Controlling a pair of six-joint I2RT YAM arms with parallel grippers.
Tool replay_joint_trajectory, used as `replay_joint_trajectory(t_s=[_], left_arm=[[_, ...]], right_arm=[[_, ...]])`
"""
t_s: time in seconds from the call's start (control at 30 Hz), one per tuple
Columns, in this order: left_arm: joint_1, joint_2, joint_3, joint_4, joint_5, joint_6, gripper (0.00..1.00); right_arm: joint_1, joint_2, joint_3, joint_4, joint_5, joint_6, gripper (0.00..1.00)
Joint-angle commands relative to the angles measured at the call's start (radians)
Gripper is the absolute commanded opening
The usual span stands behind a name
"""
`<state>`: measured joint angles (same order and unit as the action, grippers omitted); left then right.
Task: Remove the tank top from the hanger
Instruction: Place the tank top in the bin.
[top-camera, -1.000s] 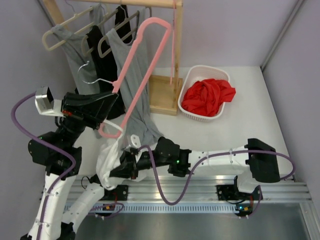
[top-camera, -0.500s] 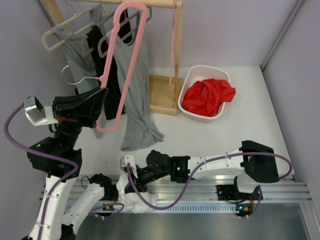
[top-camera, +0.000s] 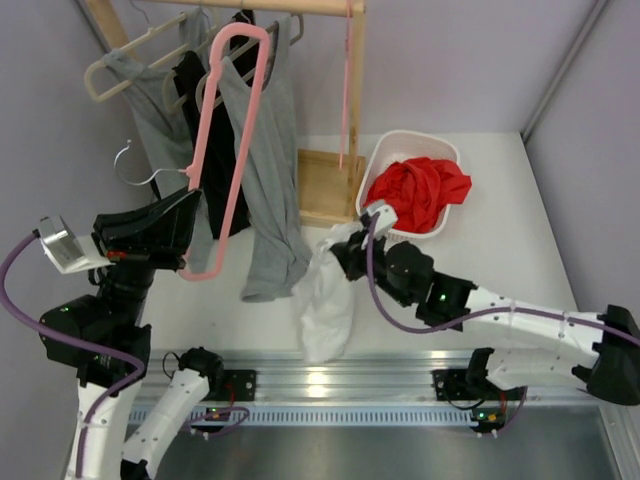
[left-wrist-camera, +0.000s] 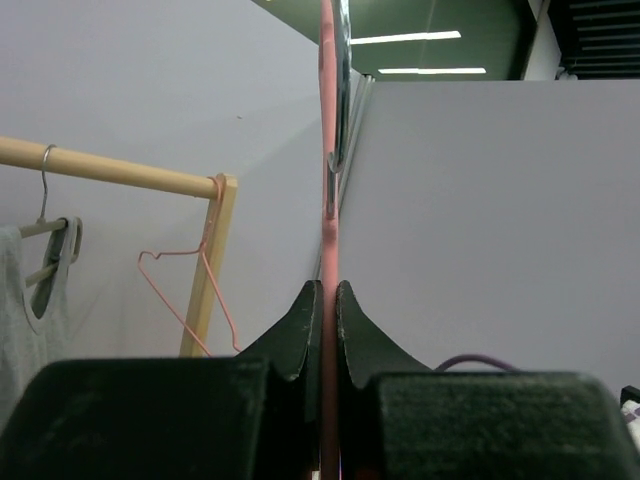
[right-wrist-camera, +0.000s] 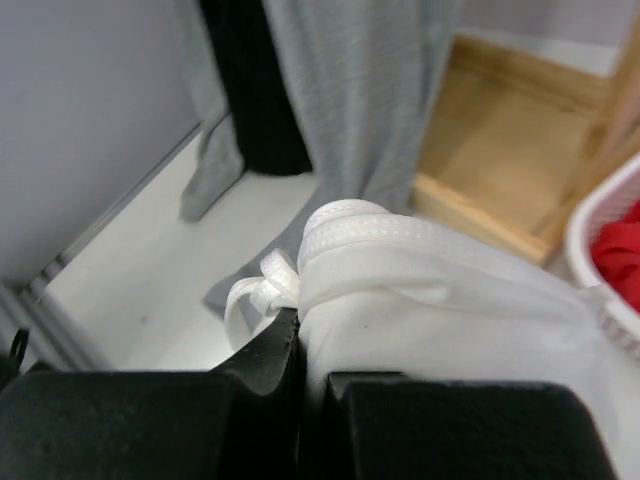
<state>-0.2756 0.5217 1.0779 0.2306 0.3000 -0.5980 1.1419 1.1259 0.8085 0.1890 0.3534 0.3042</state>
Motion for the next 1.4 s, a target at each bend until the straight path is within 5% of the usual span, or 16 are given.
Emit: replay_joint_trajectory(t_s=[0.0, 0.33, 0.77, 1.0, 1.17, 1.37], left_arm=[[-0.001, -0.017, -0.001, -0.042, -0.013, 0.04, 0.0], [-0.001, -0.031, -0.033, -0.068, -0.03, 0.04, 0.0], [-0.001, -0.022, -0.03, -0.142, -0.052, 0.079, 0.0], [-0.001, -0.003, -0.035, -0.145, -0.048, 0.075, 0.0], [-0.001, 0.021, -0.03, -0.146, -0.045, 0.07, 0.0], [-0.001, 0.024, -0.021, -0.175, -0.059, 0.081, 0.0]], right_arm=[[-0.066, -0.072, 0.096, -0.111, 0.254, -0.008, 0.0], [-0.309, 0.018, 0.402, -0.151, 0.24, -0.135, 0.0], [-0.734, 0.308, 0.739, -0.184, -0.002, -0.054, 0.0], [-0.801, 0.445, 0.81, -0.319, -0.079, -0.007, 0.01], [-0.864, 0.661, 0.922, -0.586, -0.267, 0.049, 0.0], [-0.875, 0.723, 0.827, -0.589, -0.315, 0.064, 0.0]])
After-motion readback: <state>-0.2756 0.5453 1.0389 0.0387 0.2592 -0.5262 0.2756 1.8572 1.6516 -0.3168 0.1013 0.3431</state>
